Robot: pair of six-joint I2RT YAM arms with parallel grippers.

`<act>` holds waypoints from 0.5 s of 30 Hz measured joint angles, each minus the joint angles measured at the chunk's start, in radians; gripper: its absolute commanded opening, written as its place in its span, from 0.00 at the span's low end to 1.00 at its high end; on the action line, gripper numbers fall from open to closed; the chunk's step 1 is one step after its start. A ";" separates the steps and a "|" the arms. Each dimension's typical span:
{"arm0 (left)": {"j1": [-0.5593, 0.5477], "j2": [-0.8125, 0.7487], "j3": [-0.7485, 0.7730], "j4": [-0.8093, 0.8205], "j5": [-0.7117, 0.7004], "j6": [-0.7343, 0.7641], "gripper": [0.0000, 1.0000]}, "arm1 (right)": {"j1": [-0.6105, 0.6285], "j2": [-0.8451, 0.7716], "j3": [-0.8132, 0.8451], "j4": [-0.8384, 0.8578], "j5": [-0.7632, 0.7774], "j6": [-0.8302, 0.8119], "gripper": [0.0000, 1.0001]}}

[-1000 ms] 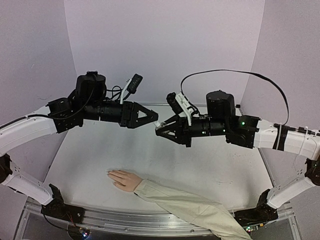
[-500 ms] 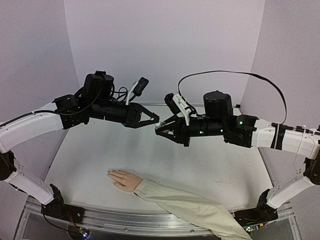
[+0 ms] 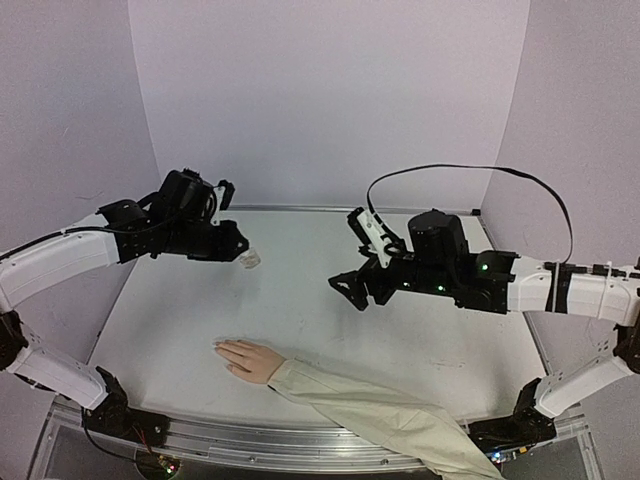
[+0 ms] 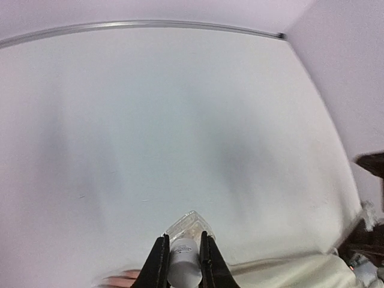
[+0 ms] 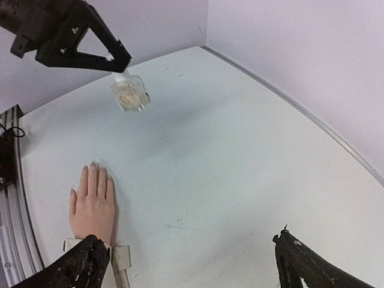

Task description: Paint the nails

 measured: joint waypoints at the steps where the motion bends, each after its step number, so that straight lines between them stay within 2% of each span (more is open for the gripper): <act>1: 0.026 -0.008 -0.028 -0.010 -0.030 -0.010 0.00 | 0.000 -0.012 -0.019 -0.004 0.021 0.008 0.98; 7: 0.190 -0.019 -0.219 -0.063 -0.226 -0.076 0.00 | 0.000 -0.100 -0.087 -0.027 0.106 0.043 0.98; 15: 0.339 0.036 -0.293 -0.064 -0.311 -0.112 0.00 | -0.001 -0.203 -0.118 -0.032 0.190 0.053 0.98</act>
